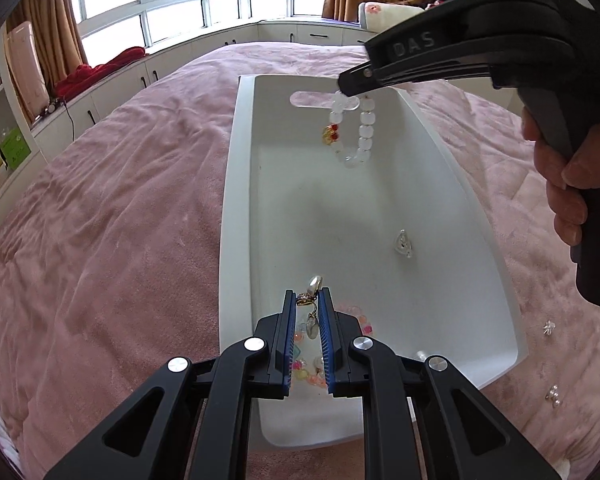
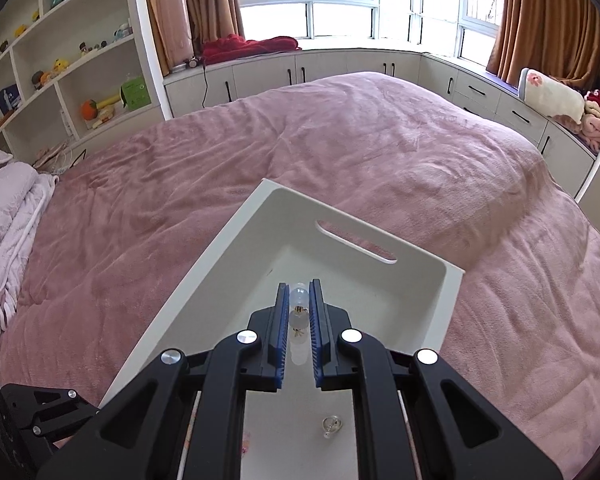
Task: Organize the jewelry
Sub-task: 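Open both tools to drop the earring and bracelet into the white box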
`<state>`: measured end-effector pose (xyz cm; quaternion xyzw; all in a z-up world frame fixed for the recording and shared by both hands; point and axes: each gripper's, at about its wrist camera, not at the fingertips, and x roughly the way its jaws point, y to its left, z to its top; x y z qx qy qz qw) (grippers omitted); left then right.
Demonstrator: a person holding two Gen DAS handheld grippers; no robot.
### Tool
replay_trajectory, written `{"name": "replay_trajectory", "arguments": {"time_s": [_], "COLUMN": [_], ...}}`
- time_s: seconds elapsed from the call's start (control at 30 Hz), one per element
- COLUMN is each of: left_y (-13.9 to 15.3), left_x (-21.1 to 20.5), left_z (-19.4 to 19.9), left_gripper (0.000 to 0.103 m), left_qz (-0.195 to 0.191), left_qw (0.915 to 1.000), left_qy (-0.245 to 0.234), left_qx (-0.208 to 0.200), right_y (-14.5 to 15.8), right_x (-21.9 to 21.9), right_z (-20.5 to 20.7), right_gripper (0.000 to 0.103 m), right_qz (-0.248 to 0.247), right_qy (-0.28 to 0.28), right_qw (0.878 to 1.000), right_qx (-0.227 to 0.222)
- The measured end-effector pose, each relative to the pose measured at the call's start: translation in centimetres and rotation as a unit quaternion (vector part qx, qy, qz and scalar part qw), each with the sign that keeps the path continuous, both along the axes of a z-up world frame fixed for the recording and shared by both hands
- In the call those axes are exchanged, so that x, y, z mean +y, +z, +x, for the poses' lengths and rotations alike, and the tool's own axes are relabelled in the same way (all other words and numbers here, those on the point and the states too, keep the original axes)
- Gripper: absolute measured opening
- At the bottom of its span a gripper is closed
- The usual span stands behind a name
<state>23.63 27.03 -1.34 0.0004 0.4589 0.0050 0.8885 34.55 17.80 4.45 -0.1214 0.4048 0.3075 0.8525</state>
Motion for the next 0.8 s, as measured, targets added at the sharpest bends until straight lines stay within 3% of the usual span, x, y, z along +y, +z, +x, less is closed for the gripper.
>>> {"name": "replay_trajectory", "arguments": {"time_s": [0.13, 0.23, 0.33, 0.37, 0.6, 0.8], "left_y": [0.1, 0.3, 1.0, 1.2, 3.3, 5.5], "left_x": [-0.5, -1.0, -1.9, -2.1, -2.1, -2.5], "left_z": [-0.1, -0.2, -0.6, -0.7, -1.2, -1.7], "left_gripper": [0.02, 0.035, 0.05, 0.062, 0.071, 0.075], "left_qz": [0.004, -0.004, 0.016, 0.026, 0.026, 0.036], "left_qw": [1.0, 1.0, 0.9997, 0.9995, 0.999, 0.9979], "left_qy": [-0.003, -0.009, -0.014, -0.012, 0.002, 0.007], "left_qx": [0.001, 0.002, -0.01, -0.014, -0.037, -0.054], "right_y": [-0.1, 0.2, 0.6, 0.7, 2.3, 3.7], "right_x": [0.6, 0.5, 0.5, 0.5, -0.2, -1.2], "right_z": [-0.6, -1.3, -1.8, -1.9, -2.4, -2.8], "right_gripper": [0.017, 0.062, 0.065, 0.066, 0.078, 0.079], "right_qz": [-0.02, -0.03, -0.039, -0.042, -0.034, -0.017], "right_qy": [0.005, -0.001, 0.006, 0.007, 0.002, -0.008], "right_qw": [1.0, 0.999, 0.998, 0.998, 0.997, 0.998], "right_qx": [-0.008, -0.034, -0.047, -0.048, -0.064, -0.068]}}
